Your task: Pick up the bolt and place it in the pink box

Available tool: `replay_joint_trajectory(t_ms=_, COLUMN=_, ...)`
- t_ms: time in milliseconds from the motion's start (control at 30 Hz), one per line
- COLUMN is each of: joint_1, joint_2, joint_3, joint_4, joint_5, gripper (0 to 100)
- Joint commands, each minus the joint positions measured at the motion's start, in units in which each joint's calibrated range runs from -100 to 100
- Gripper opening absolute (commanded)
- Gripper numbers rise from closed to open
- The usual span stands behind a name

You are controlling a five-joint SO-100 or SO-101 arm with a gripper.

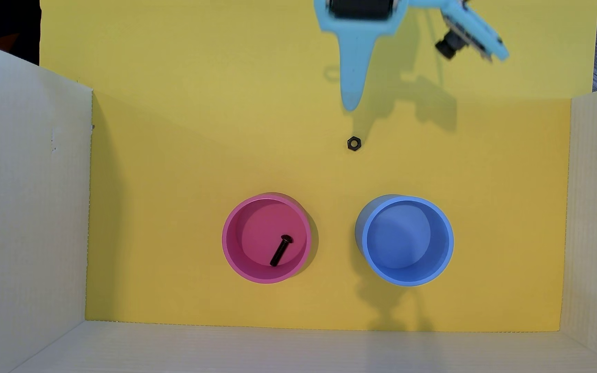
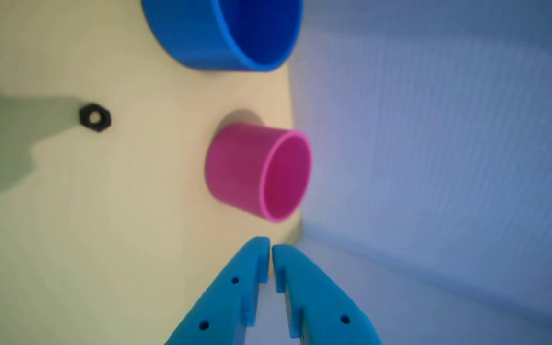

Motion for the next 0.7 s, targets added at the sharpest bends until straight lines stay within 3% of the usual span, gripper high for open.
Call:
replay_joint_trajectory(t_ms=0, joint_1=0.0, joint_2=-11.5, joint_3=6.5, joint_4=-0.5, joint_5=-0.3, gripper=1)
replay_joint_trajectory(t_ms=200, joint_1=-0.1, joint_2=-16.0, joint_3=13.6, joint_4=1.0, joint_5=-0.4, gripper=1)
replay_joint_trajectory(t_ms=400, joint_1=-4.0, joint_2=-15.5, joint_3=16.3, joint_4=14.9, joint_5=-0.5, gripper=1)
replay_joint_trajectory(t_ms=667, joint_1=-5.5, joint_2=-16.6, joint_3=23.5, joint_4=21.3, joint_5=-7.6, gripper=1)
